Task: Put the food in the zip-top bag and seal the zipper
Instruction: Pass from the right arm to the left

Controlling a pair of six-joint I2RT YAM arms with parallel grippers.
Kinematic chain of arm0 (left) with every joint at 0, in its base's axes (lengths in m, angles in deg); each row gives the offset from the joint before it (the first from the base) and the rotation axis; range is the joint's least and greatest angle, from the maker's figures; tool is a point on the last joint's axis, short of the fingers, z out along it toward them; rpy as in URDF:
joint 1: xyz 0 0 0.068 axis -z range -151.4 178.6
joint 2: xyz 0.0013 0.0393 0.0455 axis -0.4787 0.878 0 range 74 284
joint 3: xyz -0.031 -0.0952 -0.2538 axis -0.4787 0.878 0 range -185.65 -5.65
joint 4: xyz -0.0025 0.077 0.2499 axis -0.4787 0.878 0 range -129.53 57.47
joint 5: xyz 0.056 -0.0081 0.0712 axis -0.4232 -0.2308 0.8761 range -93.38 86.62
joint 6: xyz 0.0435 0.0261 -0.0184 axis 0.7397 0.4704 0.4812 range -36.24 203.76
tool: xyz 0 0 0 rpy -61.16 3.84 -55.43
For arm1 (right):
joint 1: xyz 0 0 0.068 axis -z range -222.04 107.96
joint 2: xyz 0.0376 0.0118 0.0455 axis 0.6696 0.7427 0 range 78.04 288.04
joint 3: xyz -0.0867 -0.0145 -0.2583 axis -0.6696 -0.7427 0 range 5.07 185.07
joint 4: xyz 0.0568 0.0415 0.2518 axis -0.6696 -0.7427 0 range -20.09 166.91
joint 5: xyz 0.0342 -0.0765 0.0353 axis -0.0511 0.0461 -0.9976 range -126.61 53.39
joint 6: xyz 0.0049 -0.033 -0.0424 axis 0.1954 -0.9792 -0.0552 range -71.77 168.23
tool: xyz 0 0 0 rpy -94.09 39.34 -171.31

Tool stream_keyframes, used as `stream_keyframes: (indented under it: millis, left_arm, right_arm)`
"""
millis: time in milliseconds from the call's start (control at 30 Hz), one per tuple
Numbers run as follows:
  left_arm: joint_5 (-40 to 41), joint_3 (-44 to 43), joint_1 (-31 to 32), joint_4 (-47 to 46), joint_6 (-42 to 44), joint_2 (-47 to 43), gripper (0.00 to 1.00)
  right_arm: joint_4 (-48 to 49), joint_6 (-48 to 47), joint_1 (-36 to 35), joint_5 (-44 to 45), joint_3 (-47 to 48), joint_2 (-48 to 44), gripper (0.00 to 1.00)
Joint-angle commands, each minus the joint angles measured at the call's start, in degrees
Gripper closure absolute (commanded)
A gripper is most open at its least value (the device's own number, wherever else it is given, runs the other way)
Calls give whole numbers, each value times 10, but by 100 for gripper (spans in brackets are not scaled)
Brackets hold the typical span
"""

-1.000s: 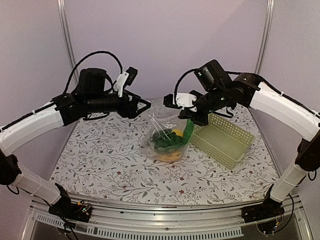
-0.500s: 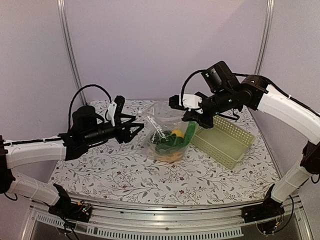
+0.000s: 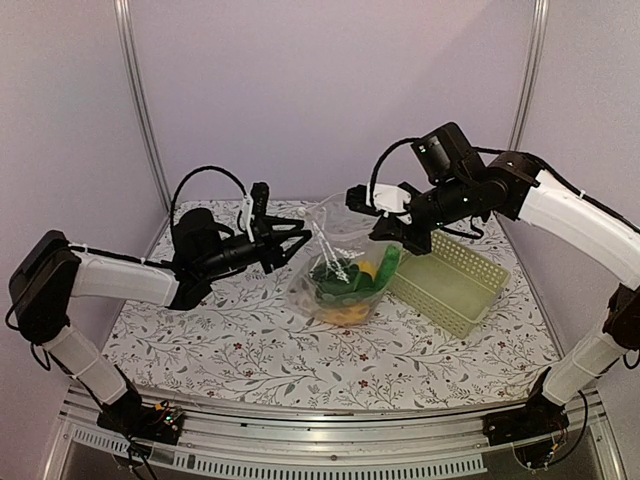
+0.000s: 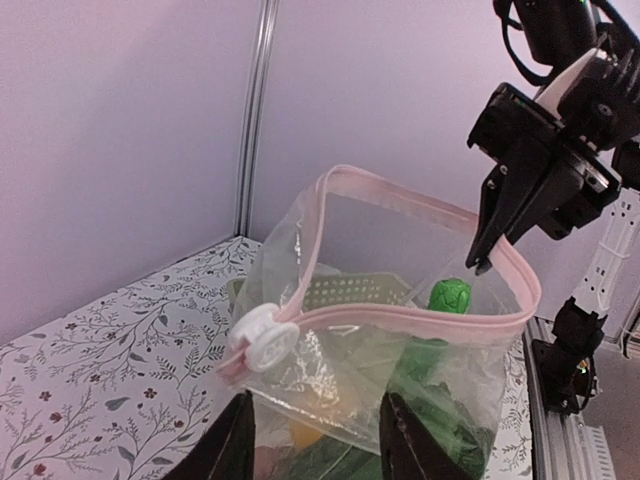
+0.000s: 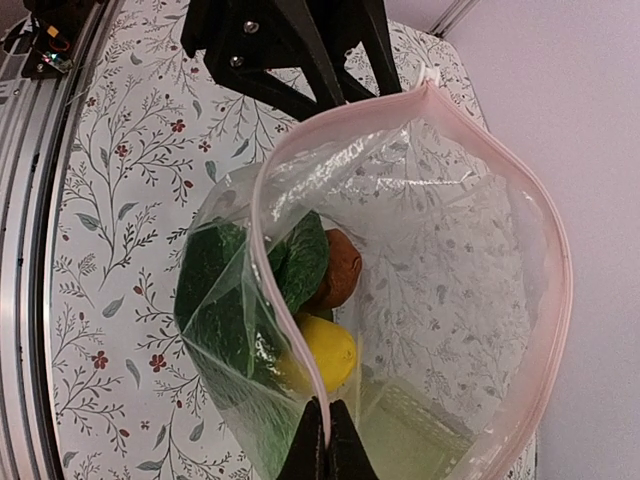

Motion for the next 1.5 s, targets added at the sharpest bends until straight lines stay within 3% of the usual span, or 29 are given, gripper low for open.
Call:
stream_keyframes:
  millis: [0,100,233,500,733,867,1033,1233,1467]
  left_arm:
    - [-31,-23,-12,-85,-30,37,61]
    - [-31,-33,-21,-114,-53,60,64]
    - [-38,-63,-27,-118,-79,98,57]
    - [-62,-99,-34,-144,-118,145,58]
    - [-6,-114,-48,-84,-151,141,69]
    - [-28,-127,-48,-63,-147,149,56]
    - [-125,-142,-48,-100,-151,175,55]
    - [-177,-153,-47,-160,-173,203,71]
    - [-135,-131,-56,-185,-186,191,99]
  right_arm:
    - [10,11,13,-13,-3,-19,100]
    - [10,13,23,-21,-6,-24,100]
    - [10,18,30,-27,-8,-26,100]
    - [10,22,36,-29,-10,-28,100]
    - [10,26,41,-28,-10,-32,100]
    - [10,26,41,-28,-8,-29,100]
    - [10,29,42,-27,-1,-21,100]
    - [10,33,44,-29,6,-12,100]
    - [9,33,51,-25,1,-12,100]
